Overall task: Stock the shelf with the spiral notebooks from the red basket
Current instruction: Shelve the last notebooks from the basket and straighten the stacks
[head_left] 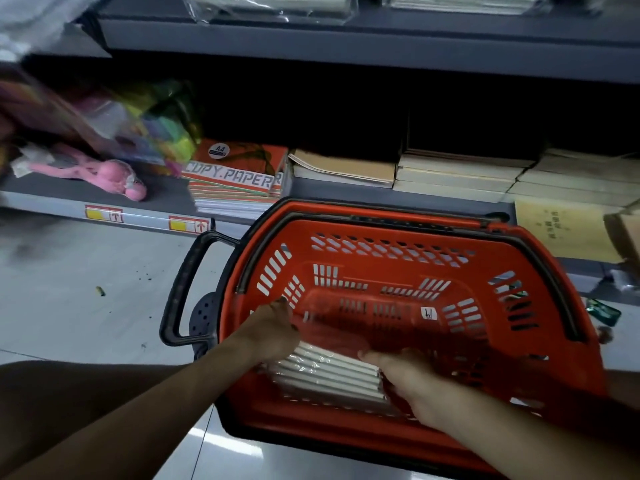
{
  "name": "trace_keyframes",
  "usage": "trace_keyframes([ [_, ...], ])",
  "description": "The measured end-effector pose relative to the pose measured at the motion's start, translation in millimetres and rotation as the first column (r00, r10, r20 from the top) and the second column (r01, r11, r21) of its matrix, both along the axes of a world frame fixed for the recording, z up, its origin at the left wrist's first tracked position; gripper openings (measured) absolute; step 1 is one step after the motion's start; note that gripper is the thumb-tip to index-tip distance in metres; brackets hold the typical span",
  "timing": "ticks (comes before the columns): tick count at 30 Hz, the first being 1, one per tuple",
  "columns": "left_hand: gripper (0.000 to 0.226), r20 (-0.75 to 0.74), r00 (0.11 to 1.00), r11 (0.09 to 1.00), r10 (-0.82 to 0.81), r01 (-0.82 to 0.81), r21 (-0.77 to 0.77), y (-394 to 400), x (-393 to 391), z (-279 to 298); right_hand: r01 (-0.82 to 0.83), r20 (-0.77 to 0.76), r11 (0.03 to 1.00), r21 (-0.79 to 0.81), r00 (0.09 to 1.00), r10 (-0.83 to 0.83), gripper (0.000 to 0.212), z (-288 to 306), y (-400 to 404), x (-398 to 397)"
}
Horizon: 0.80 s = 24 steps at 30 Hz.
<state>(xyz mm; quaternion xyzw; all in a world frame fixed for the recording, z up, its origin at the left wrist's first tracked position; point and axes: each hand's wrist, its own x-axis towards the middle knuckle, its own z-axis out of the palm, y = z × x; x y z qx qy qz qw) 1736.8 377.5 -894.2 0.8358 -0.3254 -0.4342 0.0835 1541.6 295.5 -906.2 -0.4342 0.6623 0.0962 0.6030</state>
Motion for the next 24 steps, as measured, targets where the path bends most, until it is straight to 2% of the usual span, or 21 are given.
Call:
trace_keyframes([
  [5, 0.021, 0.093, 0.996, 0.998, 0.014, -0.008, -0.064, 11, -15, 11, 0.207, 0.065, 0.978, 0.006, 0.976, -0.207, 0.016, 6, 11, -4],
  [8, 0.013, 0.04, 0.974, 0.964, 0.224, -0.215, -0.157, 18, -21, 25, 0.34, 0.129, 0.938, -0.063, 0.935, -0.33, 0.013, 25, 15, -11],
  [9, 0.015, -0.042, 0.943, 0.925, 0.331, -0.333, -0.182, 20, -22, 30, 0.398, 0.157, 0.914, -0.083, 0.911, -0.382, 0.016, 32, 15, -14],
  [11, 0.021, -0.299, 0.815, 0.811, 0.497, -0.559, -0.176, 31, -21, 41, 0.525, 0.232, 0.849, -0.064, 0.835, -0.499, 0.023, 49, 14, -18],
  [14, 0.02, -0.592, 0.566, 0.678, 0.574, -0.734, -0.044, 47, -24, 57, 0.624, 0.361, 0.781, -0.006, 0.73, -0.581, 0.026, 77, 7, -23],
  [16, 0.021, -0.702, 0.381, 0.575, 0.602, -0.817, 0.049, 55, -29, 68, 0.604, 0.453, 0.796, 0.023, 0.704, -0.547, 0.022, 100, 1, -30],
  [18, 0.017, -0.776, 0.289, 0.583, 0.561, -0.803, 0.123, 64, -38, 84, 0.529, 0.541, 0.847, 0.054, 0.697, -0.47, 0.019, 129, 2, -37],
  [20, 0.02, -0.825, 0.312, 0.667, 0.471, -0.738, 0.103, 73, -48, 101, 0.418, 0.634, 0.906, 0.07, 0.682, -0.364, 0.018, 158, 9, -46],
  [23, 0.031, -0.897, 0.333, 0.665, 0.291, -0.745, -0.061, 82, -49, 129, 0.245, 0.735, 0.97, -0.002, 0.658, -0.165, 0.03, 192, 14, -57],
  [24, 0.034, -0.904, 0.372, 0.658, 0.211, -0.738, -0.15, 84, -47, 138, 0.205, 0.765, 0.979, -0.018, 0.634, -0.118, 0.035, 199, 14, -59],
])
